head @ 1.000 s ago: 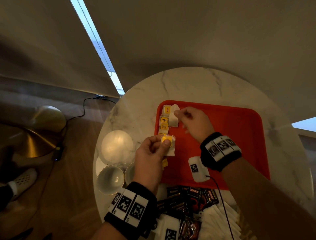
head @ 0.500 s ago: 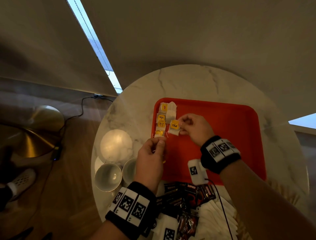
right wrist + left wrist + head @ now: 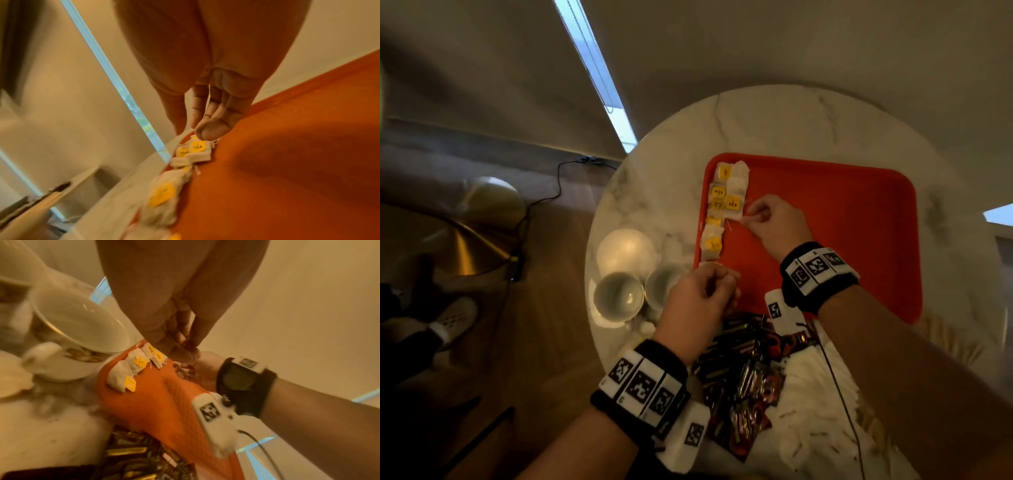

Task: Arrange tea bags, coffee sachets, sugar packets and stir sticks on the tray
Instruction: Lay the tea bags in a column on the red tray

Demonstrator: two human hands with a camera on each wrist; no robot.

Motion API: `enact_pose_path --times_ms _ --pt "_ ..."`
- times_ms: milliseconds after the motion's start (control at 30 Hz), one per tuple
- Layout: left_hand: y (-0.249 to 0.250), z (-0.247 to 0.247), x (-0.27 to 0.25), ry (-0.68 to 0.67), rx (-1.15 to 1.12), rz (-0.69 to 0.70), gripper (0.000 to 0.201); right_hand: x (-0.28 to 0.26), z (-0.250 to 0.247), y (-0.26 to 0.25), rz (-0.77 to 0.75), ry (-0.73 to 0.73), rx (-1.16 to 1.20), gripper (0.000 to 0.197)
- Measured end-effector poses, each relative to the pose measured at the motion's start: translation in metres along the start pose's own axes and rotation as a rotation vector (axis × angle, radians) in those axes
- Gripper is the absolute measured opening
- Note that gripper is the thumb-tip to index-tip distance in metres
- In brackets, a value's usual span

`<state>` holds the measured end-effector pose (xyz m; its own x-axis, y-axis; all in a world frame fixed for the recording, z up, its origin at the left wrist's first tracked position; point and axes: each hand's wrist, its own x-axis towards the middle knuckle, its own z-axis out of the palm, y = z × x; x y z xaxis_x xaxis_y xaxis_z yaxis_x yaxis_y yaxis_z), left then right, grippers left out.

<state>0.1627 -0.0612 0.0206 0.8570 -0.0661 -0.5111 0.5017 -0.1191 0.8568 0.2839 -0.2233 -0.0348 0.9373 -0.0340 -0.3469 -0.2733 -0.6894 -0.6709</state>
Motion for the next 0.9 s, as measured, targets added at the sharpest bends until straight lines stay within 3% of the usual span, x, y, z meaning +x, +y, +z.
enact_pose_path --times_ms 100,167,267,367,500,567,633,733,900 --pt "-0.010 -0.013 -0.021 -0.021 0.130 0.028 0.012 -0.064 0.006 -0.004 -0.030 -0.131 -0.034 0.008" --pt "-0.020 -0.024 -0.036 -0.035 0.240 0.041 0.011 -0.107 0.019 -0.004 -0.038 -0.292 -0.026 0.004" --pt "-0.039 -0.042 -0.058 -0.055 0.402 0.047 0.009 -0.152 0.052 -0.002 -0.085 -0.503 -0.098 0.014" --pt "-0.059 -0.057 -0.076 -0.049 0.532 0.005 0.008 -0.170 0.082 -0.001 -0.231 -0.557 -0.336 0.023" --pt "-0.080 -0.072 -0.090 -0.018 0.634 -0.063 0.012 -0.183 0.111 -0.003 -0.383 -0.529 -0.644 0.066" --pt "-0.084 -0.077 -0.096 0.008 0.628 -0.086 0.009 -0.187 0.122 -0.001 -0.441 -0.518 -0.748 0.078" --pt "-0.087 -0.081 -0.100 0.030 0.605 -0.101 0.009 -0.189 0.129 0.000 -0.498 -0.515 -0.832 0.071" --pt "-0.092 -0.086 -0.103 0.039 0.570 -0.131 0.008 -0.188 0.133 0.003 -0.551 -0.518 -0.808 0.044" --pt "-0.101 -0.090 -0.101 0.091 0.478 -0.138 0.009 -0.178 0.123 0.004 -0.513 -0.547 -0.688 0.031"
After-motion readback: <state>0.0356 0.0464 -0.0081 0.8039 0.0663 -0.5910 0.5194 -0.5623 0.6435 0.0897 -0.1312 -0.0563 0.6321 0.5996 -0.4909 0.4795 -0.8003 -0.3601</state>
